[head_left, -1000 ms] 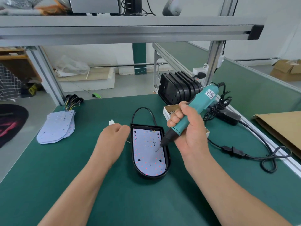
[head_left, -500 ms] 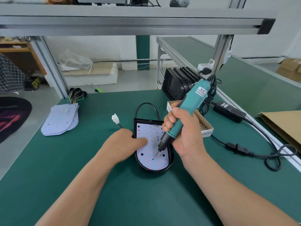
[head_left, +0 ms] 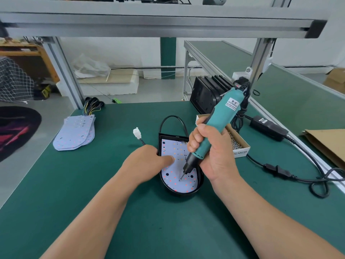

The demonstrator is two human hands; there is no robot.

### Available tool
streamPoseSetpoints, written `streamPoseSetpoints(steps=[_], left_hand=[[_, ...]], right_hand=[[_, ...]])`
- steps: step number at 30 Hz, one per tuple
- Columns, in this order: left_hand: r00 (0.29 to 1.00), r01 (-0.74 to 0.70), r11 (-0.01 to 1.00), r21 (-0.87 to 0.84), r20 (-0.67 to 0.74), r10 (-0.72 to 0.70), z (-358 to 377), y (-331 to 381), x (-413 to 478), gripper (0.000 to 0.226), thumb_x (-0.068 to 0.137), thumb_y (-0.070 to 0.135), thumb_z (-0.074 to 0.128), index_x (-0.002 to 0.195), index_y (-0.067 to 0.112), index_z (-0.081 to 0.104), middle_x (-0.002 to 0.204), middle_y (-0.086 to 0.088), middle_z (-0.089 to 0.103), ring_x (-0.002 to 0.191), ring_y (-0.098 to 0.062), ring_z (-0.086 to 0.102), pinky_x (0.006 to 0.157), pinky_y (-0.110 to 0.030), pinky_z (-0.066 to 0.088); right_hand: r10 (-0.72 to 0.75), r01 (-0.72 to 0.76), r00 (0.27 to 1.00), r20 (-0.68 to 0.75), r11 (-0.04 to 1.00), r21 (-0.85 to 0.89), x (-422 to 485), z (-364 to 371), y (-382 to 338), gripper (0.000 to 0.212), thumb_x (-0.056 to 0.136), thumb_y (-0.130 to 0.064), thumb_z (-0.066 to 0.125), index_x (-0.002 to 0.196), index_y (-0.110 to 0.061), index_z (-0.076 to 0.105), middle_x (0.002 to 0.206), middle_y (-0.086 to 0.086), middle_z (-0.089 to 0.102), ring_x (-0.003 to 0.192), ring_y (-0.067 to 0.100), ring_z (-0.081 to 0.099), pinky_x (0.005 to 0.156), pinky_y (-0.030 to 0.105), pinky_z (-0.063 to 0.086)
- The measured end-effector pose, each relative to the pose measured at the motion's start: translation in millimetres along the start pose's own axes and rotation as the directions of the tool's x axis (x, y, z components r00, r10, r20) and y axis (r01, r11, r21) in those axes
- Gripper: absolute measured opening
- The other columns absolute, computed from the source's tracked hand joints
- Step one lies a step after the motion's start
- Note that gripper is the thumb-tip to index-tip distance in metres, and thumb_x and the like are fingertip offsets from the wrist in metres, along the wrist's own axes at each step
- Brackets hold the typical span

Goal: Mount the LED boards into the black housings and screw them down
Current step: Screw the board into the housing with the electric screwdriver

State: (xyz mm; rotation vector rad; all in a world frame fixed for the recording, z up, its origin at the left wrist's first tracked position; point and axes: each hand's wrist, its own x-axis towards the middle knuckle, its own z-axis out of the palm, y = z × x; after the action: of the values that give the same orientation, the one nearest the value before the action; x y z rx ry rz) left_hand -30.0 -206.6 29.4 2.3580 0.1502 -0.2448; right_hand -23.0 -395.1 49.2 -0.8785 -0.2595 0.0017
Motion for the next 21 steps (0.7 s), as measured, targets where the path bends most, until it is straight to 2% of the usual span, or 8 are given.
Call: streamPoseSetpoints(steps=[4, 7, 21], left_hand=[[1.000, -0.007, 1.000, 0.012, -0.015, 0.007, 0.6, -0.4, 0.1, 0.049, 0.069, 0.056, 0.066, 0.066, 0.020, 0.034, 0.058, 0.007, 0.033, 0.057, -0.021, 0.031, 0.059, -0.033, 0.027], [1.000, -0.012, 1.000, 0.014, -0.013, 0.012, 0.5, 0.7, -1.1, 0.049, 0.067, 0.058, 0.064, 0.066, 0.019, 0.035, 0.061, 0.004, 0.034, 0.058, -0.022, 0.032, 0.060, -0.034, 0.027], [1.000, 0.008, 1.000, 0.022, -0.030, -0.007, 1.4, 3.0, -1.9, 0.048, 0.082, 0.048, 0.072, 0.071, 0.017, 0.037, 0.067, 0.000, 0.035, 0.062, -0.023, 0.032, 0.063, -0.035, 0.028]], right_hand=[[-0.008, 0.008, 0.999, 0.040, 1.000, -0.002, -2.5, 2.8, -0.6, 0.013, 0.082, -0.012, 0.067, 0.093, -0.017, 0.064, 0.063, 0.003, 0.045, 0.053, 0.020, 0.043, 0.053, 0.029, 0.041], [-0.022, 0.024, 0.998, 0.060, 0.999, -0.033, -3.8, 4.9, -1.8, 0.012, 0.082, -0.012, 0.067, 0.093, -0.018, 0.064, 0.062, 0.004, 0.044, 0.053, 0.020, 0.043, 0.053, 0.029, 0.042], [-0.044, 0.052, 0.995, 0.089, 0.994, -0.096, -6.5, 6.9, -3.5, 0.013, 0.083, -0.012, 0.066, 0.095, -0.015, 0.064, 0.062, 0.006, 0.044, 0.052, 0.023, 0.044, 0.053, 0.031, 0.043]])
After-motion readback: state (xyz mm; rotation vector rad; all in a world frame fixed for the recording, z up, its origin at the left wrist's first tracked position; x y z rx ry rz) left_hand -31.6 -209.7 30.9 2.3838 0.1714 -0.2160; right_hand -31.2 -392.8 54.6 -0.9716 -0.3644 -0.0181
